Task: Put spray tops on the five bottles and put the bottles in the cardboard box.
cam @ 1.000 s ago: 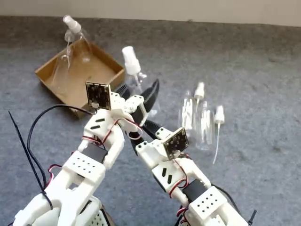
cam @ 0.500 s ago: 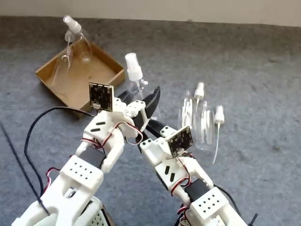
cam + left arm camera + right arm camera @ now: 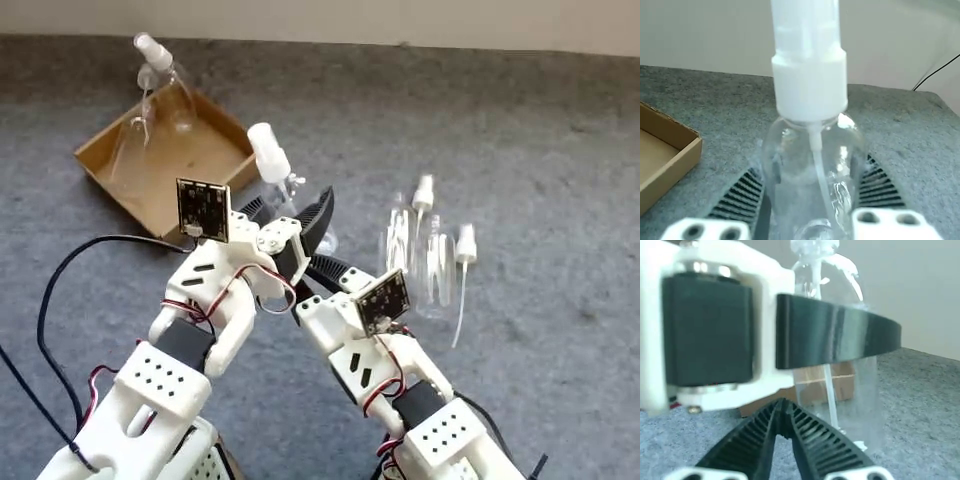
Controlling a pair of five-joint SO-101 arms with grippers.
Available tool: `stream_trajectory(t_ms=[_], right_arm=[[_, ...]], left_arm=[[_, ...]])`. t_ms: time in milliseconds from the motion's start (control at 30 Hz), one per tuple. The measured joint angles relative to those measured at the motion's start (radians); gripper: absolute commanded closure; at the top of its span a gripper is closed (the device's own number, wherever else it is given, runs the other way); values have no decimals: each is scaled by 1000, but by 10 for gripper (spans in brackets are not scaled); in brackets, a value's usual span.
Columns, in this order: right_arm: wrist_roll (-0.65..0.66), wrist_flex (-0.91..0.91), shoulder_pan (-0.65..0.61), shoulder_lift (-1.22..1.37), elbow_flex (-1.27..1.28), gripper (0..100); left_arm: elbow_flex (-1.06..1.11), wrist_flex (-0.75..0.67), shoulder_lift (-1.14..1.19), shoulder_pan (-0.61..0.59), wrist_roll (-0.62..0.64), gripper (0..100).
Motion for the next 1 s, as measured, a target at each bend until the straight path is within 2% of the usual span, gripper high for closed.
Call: stream_trajectory(t_ms=[733, 933, 1000], right_arm=[[3, 34, 69, 2, 3, 968], [3, 64, 86, 2, 3, 968], [-2, 68, 140, 11, 2, 968]], left_arm=[[-3, 21, -5, -5, 3, 934], [-2, 28, -5, -94, 5, 934], [0, 40, -6, -147, -18, 934]])
